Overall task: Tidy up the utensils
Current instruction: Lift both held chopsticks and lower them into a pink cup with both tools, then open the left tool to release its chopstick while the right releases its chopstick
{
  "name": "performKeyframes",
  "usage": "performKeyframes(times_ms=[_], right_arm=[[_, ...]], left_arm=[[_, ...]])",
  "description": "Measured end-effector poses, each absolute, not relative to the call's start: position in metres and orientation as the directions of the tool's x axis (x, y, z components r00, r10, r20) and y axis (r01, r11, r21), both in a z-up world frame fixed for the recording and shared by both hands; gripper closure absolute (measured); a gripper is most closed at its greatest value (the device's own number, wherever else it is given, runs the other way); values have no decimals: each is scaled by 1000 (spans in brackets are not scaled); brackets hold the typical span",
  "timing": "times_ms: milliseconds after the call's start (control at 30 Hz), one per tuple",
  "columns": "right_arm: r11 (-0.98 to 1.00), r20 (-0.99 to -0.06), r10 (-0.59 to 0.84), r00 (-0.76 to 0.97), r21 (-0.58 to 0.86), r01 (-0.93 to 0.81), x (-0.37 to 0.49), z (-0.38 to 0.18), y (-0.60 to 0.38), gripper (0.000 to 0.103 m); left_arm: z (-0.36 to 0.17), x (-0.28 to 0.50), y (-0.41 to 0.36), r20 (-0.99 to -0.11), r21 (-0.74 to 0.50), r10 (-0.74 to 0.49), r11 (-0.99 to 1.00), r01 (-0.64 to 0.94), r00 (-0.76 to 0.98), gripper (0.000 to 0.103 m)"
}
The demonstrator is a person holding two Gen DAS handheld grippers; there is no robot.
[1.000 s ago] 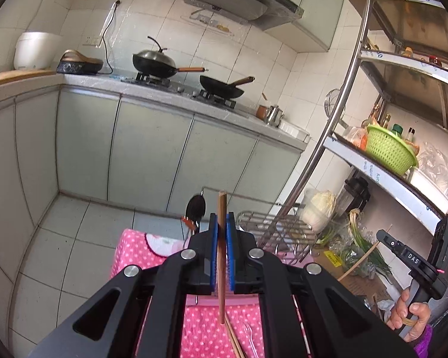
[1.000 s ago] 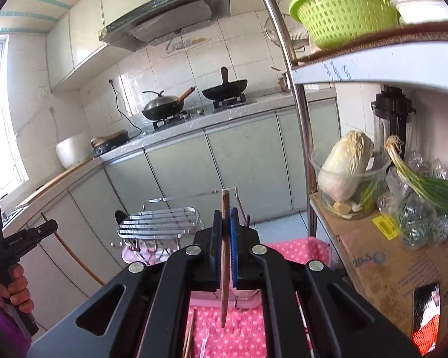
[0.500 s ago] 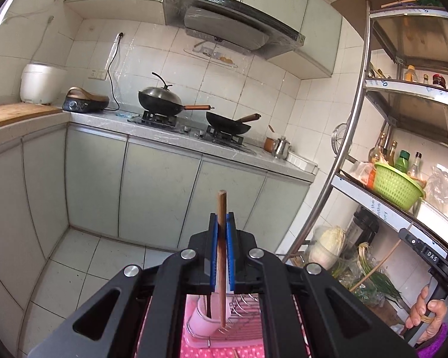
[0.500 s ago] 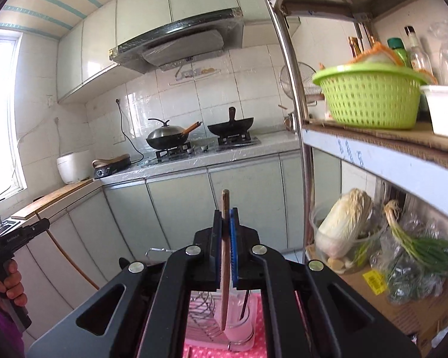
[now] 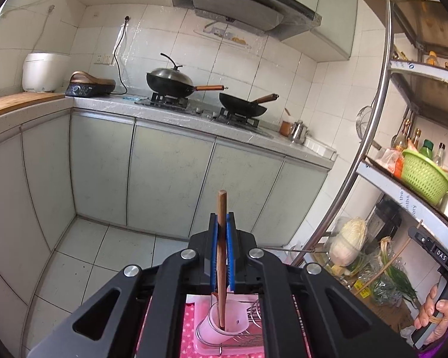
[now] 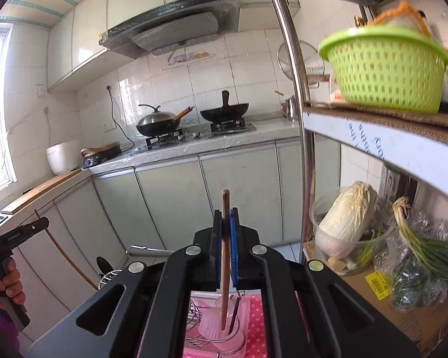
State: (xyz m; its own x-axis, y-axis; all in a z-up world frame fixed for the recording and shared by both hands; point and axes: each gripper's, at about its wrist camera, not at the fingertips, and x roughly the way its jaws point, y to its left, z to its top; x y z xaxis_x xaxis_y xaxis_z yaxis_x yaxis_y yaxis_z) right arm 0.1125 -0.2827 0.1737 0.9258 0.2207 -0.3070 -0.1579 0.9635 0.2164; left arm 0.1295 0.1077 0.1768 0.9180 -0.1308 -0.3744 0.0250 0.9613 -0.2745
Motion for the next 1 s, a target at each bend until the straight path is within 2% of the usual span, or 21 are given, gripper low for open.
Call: performKeyframes(times_ms=[533, 733, 1000], right_arm=[[951, -491, 265, 830, 275, -141, 158, 110, -283, 98], [945, -515, 274, 812, 301, -128, 169, 98, -286, 98], [947, -518, 272, 811, 292, -131, 173, 98, -282, 98]], left_arm=[[118, 172, 97, -526, -260, -140, 966, -1, 839, 98], [99, 186, 93, -573, -263, -154, 965, -3, 805, 98], [91, 198, 86, -589, -260, -155, 966, -4, 793, 98]])
